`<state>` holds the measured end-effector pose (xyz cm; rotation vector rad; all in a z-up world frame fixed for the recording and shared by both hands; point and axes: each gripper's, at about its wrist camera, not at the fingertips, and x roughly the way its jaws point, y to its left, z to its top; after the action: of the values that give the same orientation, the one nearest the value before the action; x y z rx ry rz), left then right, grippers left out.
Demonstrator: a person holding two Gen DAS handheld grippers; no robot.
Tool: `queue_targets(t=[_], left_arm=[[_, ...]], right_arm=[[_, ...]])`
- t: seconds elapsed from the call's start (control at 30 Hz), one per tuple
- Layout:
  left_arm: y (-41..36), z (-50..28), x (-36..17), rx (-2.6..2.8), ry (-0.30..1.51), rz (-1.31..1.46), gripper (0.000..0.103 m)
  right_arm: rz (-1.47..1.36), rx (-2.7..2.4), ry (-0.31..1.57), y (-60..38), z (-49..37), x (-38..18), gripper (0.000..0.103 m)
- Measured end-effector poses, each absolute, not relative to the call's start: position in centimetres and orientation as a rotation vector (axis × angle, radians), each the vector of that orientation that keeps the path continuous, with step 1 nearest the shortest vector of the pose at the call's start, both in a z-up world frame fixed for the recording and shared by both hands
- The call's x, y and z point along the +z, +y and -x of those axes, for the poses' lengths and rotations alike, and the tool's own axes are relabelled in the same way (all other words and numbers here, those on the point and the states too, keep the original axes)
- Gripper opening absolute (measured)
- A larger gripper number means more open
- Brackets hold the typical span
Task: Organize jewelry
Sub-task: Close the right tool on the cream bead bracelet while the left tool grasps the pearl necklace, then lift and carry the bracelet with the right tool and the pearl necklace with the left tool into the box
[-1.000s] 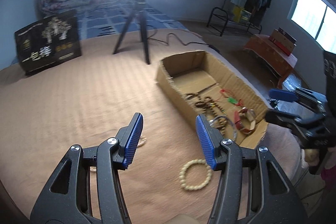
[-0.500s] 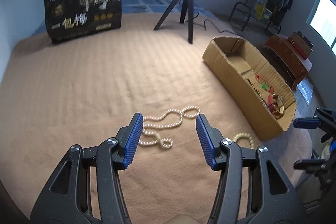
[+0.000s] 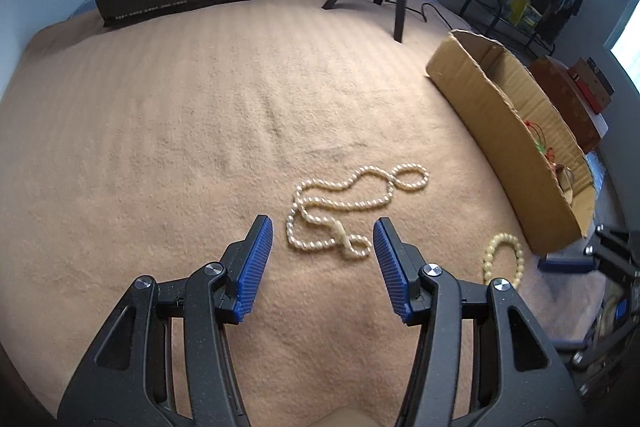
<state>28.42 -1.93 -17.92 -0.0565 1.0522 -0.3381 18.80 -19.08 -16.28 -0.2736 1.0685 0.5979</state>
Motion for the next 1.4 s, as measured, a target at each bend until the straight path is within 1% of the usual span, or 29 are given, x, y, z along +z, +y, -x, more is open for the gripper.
queue_targets(t=[0.17,0.37,0.6,0.7,0.77,0.8,0.87,0.9,0.93,0.97,1.0,1.07,1.1,1.13,1.17,1.4], left_arm=[[-2.4,-29.6,-18.8,-0.328,1.072,0.033,0.054],[-3.3,-30.5,-20.0,-0.334,1.101,-0.02,0.054],[-3.5,-30.9,-20.5,-0.333,1.092,-0.029,0.054],[-3.7,-30.9,-20.6,-0.331,1.083,-0.054,0.049],[-3.6,-31.1,-20.6,-0.329,1.081,-0.056,0.038],[-3.5,-31.1,-20.5,-0.327,1.081,-0.053,0.034],[-3.3,-31.3,-20.5,-0.324,1.082,-0.042,0.021],[-3.2,-31.4,-20.5,-0.322,1.082,-0.037,0.018],[-3.1,-31.4,-20.5,-0.322,1.082,-0.033,0.014],[-3.1,-31.4,-20.5,-0.324,1.08,-0.03,0.01],[-3.1,-31.3,-20.5,-0.328,1.077,-0.033,0.008],[-3.3,-31.1,-20.5,-0.327,1.071,-0.037,0.006],[-3.3,-31.0,-20.4,-0.326,1.068,-0.036,0.006],[-3.3,-30.9,-20.4,-0.327,1.066,-0.032,0.005],[-3.3,-30.9,-20.4,-0.328,1.065,-0.027,0.005],[-3.1,-30.3,-19.8,-0.335,1.059,0.01,0.005]], right_arm=[[0.304,0.601,1.084,-18.2,-19.2,-17.0,0.058],[0.308,0.59,1.114,-17.9,-19.9,-17.9,0.058],[0.346,0.561,1.151,-17.3,-20.6,-19.1,0.058],[0.36,0.555,1.161,-16.9,-21.0,-19.7,0.058],[0.358,0.553,1.168,-16.8,-21.1,-19.9,0.058],[0.355,0.551,1.172,-16.8,-21.2,-20.0,0.058],[0.351,0.546,1.176,-16.7,-21.3,-20.0,0.058],[0.352,0.543,1.178,-16.7,-21.2,-20.1,0.055],[0.356,0.539,1.183,-16.6,-21.2,-20.1,0.046],[0.354,0.541,1.187,-16.5,-21.3,-20.1,0.04],[0.348,0.545,1.192,-16.4,-21.4,-20.1,0.035],[0.336,0.542,1.199,-16.6,-21.7,-20.0,0.02],[0.333,0.539,1.201,-16.4,-21.8,-20.0,0.018],[0.327,0.537,1.202,-16.6,-22.0,-20.0,0.012],[0.317,0.536,1.202,-16.8,-22.1,-20.0,0.008],[0.282,0.536,1.194,-17.7,-22.7,-20.1,0.006]])
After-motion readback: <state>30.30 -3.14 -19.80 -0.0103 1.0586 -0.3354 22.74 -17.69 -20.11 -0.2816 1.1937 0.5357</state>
